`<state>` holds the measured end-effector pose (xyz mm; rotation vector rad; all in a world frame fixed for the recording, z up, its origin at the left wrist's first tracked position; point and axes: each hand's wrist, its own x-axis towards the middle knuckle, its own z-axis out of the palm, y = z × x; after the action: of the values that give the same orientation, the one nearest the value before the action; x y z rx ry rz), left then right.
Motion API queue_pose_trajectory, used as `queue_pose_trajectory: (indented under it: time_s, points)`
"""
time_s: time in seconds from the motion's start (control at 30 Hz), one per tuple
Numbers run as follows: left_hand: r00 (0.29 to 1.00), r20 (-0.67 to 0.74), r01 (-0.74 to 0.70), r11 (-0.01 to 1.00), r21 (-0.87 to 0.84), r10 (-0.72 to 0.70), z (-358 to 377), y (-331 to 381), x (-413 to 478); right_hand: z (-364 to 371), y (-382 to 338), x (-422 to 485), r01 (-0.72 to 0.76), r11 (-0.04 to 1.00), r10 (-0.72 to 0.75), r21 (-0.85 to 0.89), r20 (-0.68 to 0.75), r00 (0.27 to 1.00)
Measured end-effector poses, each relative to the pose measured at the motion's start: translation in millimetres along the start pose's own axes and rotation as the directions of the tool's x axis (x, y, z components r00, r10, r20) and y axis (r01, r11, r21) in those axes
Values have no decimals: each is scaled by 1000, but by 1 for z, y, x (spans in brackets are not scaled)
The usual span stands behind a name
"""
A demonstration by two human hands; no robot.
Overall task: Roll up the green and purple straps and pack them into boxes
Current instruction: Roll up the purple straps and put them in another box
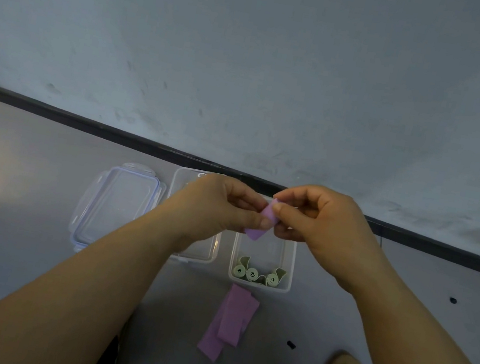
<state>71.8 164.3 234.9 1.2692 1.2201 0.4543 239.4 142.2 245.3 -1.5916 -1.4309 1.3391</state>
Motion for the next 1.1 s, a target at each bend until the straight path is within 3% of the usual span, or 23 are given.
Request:
queue_pose_trajectory:
  time_s: [0.23,0.5,0.8,0.93,1.1]
  points:
    - [996,-44,-61,963,262,75,0,-7,0,2,2,1,-2,977,24,-215,100,995]
    - [996,-70,-33,930,366,63,-19,-21,-5,26,3,16,-9,984,37,-179,158,987]
    - [975,-114,218,917,333,-190,-61,-100,-8,98,68,38,-204,974,222,-99,232,947]
    - [900,-228,418,883,212,-372,-81,-151,0,118,109,49,-263,934,306,-242,162,938]
    - [823,-305,555,794,249,-479,-99,-203,21,138,140,78,-252,916,282,-312,54,958]
